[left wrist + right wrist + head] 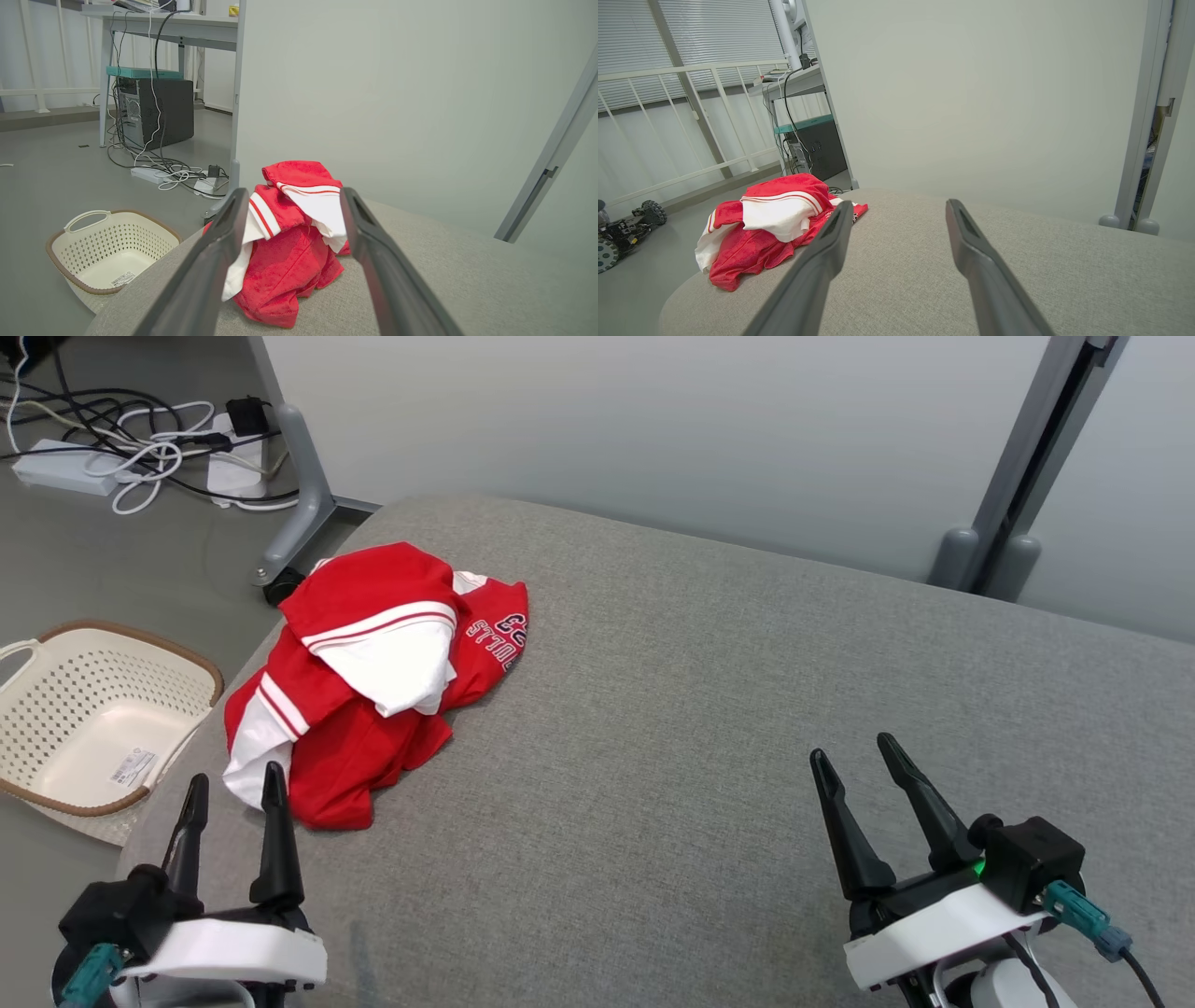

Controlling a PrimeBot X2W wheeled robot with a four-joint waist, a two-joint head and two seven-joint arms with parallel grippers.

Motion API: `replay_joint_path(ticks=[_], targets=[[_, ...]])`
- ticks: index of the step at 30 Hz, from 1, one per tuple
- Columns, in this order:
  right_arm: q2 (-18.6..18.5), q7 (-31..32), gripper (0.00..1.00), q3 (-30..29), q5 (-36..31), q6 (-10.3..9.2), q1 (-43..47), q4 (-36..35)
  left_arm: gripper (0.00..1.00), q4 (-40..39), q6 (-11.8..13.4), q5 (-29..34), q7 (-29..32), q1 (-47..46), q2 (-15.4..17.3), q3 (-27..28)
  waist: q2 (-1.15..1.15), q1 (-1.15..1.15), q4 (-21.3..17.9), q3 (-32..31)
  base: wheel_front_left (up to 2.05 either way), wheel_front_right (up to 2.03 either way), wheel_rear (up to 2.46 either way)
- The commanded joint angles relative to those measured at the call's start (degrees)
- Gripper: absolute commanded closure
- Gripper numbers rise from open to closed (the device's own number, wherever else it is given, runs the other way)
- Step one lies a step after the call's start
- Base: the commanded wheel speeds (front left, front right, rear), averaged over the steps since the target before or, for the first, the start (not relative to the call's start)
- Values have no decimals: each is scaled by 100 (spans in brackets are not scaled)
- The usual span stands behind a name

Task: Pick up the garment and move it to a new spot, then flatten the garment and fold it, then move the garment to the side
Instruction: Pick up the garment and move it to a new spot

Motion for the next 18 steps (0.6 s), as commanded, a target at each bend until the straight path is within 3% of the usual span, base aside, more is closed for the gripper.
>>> replay_joint_path(ticks=[1, 4, 13, 18], targets=[[-64, -25, 0, -13, 38, 9, -68, -6, 0, 72, -53, -75, -1, -150, 58, 32, 0, 0, -64, 17, 0, 0, 0], [-81, -20, 0, 34, 81, 9, -84, -35, 0, 241, -169, -220, 227, -493, 284, 73, 0, 0, -166, 49, 0, 0, 0], [-168, -14, 0, 254, 135, 9, -238, -52, 0, 460, -251, -1075, 2229, -1643, 1020, 441, 0, 0, -637, 211, 0, 0, 0], [-244, -14, 0, 299, 158, 8, -388, -67, 0, 669, -156, -1463, 3257, -2162, 1486, 686, 0, 0, -1017, 418, 0, 0, 0]])
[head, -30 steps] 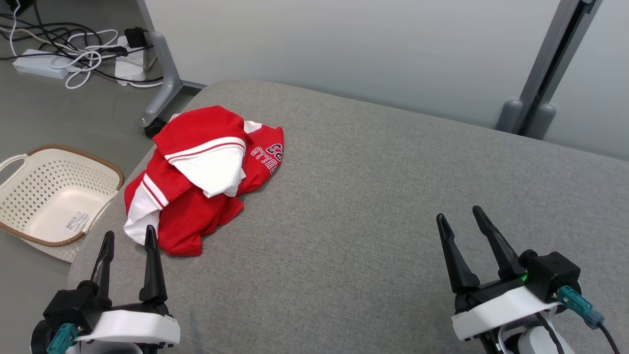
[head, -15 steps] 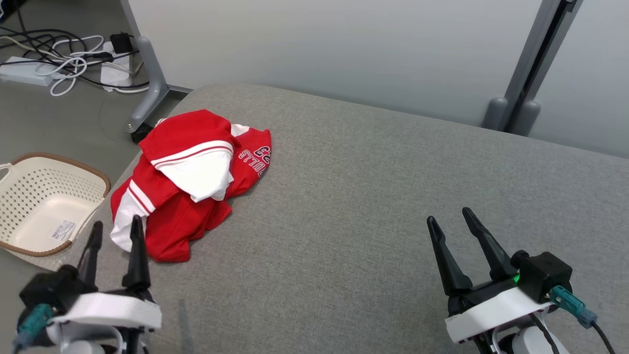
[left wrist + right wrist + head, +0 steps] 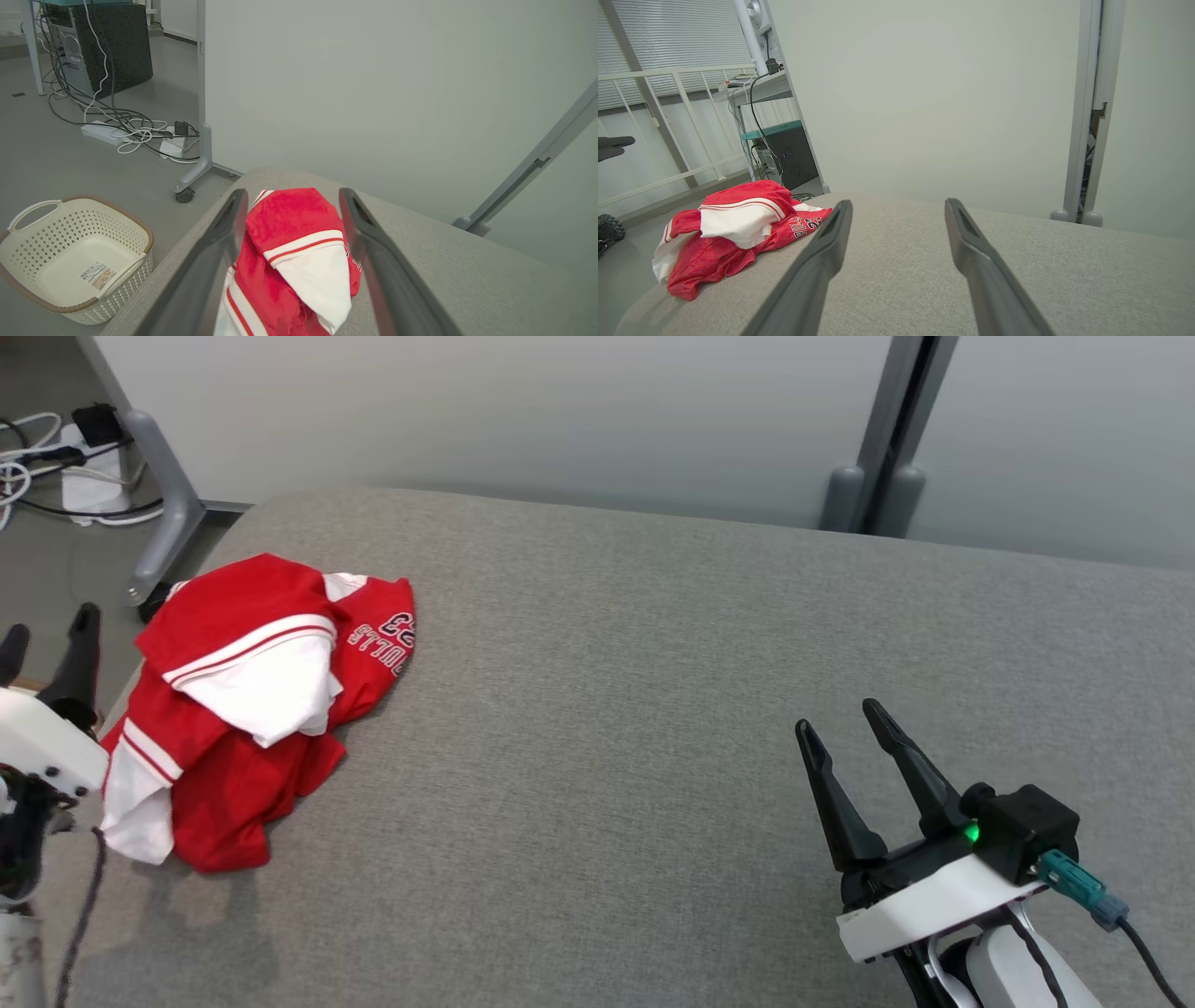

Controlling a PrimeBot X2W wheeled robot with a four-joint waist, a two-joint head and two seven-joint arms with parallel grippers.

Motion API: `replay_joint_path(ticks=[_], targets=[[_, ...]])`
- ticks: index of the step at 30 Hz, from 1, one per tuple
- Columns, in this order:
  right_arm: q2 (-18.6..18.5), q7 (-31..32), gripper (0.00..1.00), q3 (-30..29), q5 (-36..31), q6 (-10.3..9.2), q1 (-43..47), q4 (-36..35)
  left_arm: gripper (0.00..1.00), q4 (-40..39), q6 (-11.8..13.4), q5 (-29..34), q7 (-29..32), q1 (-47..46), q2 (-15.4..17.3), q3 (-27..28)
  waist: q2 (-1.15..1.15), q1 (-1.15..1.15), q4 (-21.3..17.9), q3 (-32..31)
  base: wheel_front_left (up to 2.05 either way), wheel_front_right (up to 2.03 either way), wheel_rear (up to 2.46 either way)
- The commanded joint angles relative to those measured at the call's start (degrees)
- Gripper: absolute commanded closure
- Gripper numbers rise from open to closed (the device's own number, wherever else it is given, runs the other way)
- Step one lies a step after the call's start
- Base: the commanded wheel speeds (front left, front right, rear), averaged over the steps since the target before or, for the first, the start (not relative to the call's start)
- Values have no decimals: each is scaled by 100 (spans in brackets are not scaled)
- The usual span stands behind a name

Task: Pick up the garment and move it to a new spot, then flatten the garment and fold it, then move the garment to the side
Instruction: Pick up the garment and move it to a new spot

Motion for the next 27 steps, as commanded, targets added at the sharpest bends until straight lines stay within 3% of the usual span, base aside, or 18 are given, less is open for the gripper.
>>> replay_joint_path(ticks=[1, 5, 13, 24, 25, 27], targets=[[-80, -1, 0, -6, 32, 7, -99, -23, 0, 128, 89, -111, 395, -239, 218, 86, 0, 0, -293, 209, 0, 0, 0], [-116, -1, 0, 82, 45, 5, -239, -36, 0, 466, 284, -299, 997, -550, 593, 319, 0, 0, -611, 420, 0, 0, 0], [-187, -1, 0, 147, 38, 5, -436, -85, 0, 1404, 414, -576, 1481, -858, 1038, 641, 0, 0, -1092, 808, 0, 0, 0], [-234, -1, 0, 178, 80, 5, -499, -67, 0, 2417, 42, -726, 1576, -1035, 1270, 528, 0, 0, -1352, 953, 0, 0, 0], [-231, -1, 0, 180, 74, 5, -504, -71, 3, 2451, 14, -722, 1502, -1044, 1272, 511, 0, 0, -1351, 956, 0, 0, 0], [-232, -1, 0, 190, 65, 5, -506, -74, 24, 2529, -39, -699, 1341, -1090, 1259, 465, 0, 0, -1338, 959, 0, 0, 0]])
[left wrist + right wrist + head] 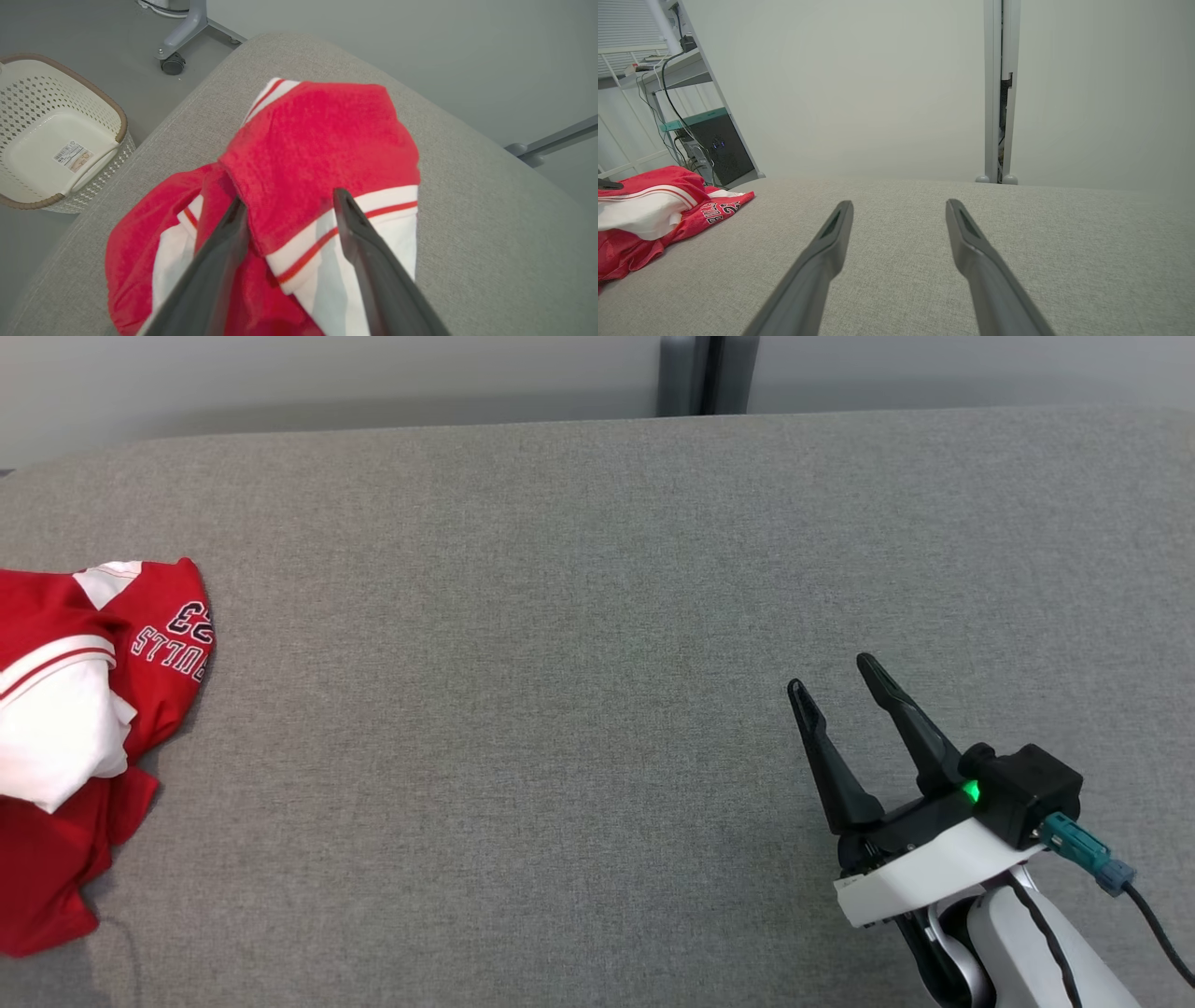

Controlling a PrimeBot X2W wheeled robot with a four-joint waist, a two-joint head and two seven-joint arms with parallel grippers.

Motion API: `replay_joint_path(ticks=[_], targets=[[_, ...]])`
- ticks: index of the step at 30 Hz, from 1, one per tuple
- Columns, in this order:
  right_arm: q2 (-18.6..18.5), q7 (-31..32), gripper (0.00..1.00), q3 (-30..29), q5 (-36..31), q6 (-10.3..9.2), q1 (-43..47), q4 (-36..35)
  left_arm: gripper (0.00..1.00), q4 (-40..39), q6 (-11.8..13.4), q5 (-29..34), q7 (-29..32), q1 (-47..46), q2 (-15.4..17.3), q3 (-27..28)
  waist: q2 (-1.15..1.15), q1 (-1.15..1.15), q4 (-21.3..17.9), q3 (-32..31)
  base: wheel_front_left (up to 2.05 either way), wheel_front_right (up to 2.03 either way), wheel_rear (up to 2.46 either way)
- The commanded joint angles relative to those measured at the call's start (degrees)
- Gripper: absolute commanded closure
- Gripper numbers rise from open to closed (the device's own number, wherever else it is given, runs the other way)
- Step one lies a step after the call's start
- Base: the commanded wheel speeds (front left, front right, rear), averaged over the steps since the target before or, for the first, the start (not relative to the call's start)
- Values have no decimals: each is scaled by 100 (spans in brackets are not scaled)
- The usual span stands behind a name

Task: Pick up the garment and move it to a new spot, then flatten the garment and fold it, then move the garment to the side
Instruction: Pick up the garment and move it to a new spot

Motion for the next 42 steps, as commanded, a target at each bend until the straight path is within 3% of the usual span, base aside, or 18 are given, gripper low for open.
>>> replay_joint_path(ticks=[1, 2, 3, 15, 23, 30, 37, 42], targets=[[-29, -1, 0, 21, 15, 3, -44, 15, 49, 67, -51, 15, -97, -110, 18, -37, 0, 0, 16, 1, 0, 0, 0], [-33, -1, 0, 22, 13, 3, -42, 25, 58, 108, -65, 17, -151, -134, 19, -65, 0, 0, 26, 1, 0, 0, 0], [-31, -1, 0, 24, 11, 3, -43, 32, 100, 153, -88, 18, -194, -163, 25, -95, 0, 0, 36, -1, 0, 0, 0], [65, -1, 0, -9, 60, 3, 38, 101, 100, 7, -211, 92, -610, -548, 210, -773, 0, 0, 183, -286, 0, 0, 0], [207, -1, 0, -88, 136, 3, 155, 143, 100, -1077, -211, 48, -520, -713, 361, -1702, 0, 0, 86, -719, 0, 0, 0], [348, -1, 0, -296, 153, 3, 349, 152, 100, -2699, -206, 8, -61, -964, 382, -2494, 0, 0, -294, -1109, 0, 0, 0], [411, -1, 0, -462, 126, 3, 425, 117, 100, -3728, -205, -81, 68, -1329, 37, -2944, 0, 0, -798, -1229, 0, 0, 0], [428, -1, 0, -623, 86, 3, 421, 72, 100, -4211, -163, -167, -48, -1636, -483, -3196, 0, 0, -1113, -1202, 0, 0, 0]])
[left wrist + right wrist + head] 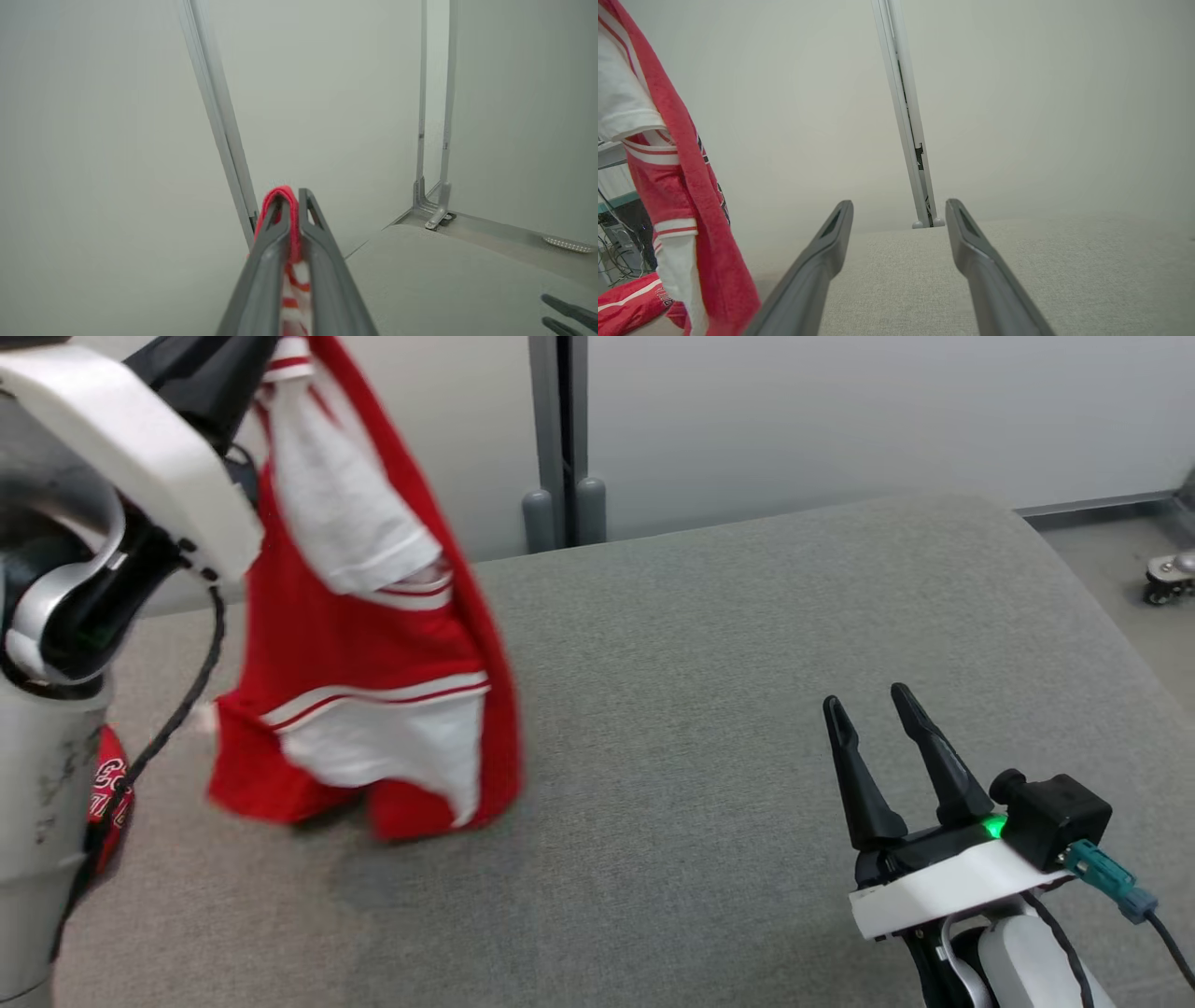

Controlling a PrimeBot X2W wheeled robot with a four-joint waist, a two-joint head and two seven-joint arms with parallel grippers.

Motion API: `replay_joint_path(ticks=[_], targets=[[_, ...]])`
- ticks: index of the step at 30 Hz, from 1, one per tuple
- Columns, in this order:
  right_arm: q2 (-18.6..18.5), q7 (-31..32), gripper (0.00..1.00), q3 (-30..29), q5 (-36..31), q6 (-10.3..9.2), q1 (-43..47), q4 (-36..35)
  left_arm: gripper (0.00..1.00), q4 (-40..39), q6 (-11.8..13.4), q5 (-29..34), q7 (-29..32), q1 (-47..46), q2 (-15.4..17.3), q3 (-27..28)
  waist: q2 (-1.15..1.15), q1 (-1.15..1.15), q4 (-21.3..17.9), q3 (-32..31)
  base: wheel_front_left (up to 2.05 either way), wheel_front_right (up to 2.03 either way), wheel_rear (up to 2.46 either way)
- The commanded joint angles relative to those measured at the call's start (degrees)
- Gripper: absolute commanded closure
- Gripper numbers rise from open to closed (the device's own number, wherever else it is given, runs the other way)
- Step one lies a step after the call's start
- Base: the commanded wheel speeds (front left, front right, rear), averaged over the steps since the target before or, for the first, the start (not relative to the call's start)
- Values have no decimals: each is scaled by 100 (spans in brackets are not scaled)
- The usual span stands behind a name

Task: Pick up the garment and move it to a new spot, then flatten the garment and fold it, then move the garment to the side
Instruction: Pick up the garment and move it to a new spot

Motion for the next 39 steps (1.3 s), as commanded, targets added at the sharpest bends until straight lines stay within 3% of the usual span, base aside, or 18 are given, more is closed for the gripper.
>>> replay_joint_path(ticks=[1, 5, 14, 21, 28, 29, 30, 36, 39], targets=[[-15, -1, 0, -39, -27, 3, 11, -36, 100, -72, 32, -45, -55, -150, -86, 3, 0, 0, -145, 28, 0, 0, 0], [-10, -1, 0, -165, -52, 3, -3, -67, 100, -195, 162, -187, -109, -166, -398, -48, 0, 0, -303, 119, 0, 0, 0], [-13, -1, 0, -266, -40, 3, 19, -77, 100, 370, 356, -653, -347, 1200, -516, 190, 0, 0, -382, 350, 0, 0, 0], [-67, -1, 0, -217, -34, 3, -68, -32, 100, 1832, 198, -300, -1206, 2377, -289, 103, 0, 0, -285, 474, 0, 0, 0], [-179, 0, 0, -130, -44, 3, -137, 15, 100, 3244, 78, -124, -2153, 2313, -394, 47, 0, 0, -108, 483, 0, 0, 0], [-198, 0, 0, -112, -39, 3, -139, 24, 78, 3433, 65, -161, -2285, 2251, -460, 51, 0, 0, -68, 480, 0, 0, 0], [-221, -1, 0, -103, -38, 3, -134, 36, 0, 3601, 52, -193, -2407, 2196, -509, 46, 0, 0, -30, 476, 0, 0, 0], [-260, -1, 0, -61, 1, 3, -75, 31, 0, 4073, -24, -310, -2986, 1947, -707, -133, 0, 0, 201, 434, 0, 0, 0], [-177, -1, 0, -58, 344, 3, -67, -61, 0, 3986, -38, -369, -3178, 1918, -678, -265, 0, 0, 284, 396, 0, 0, 0]])
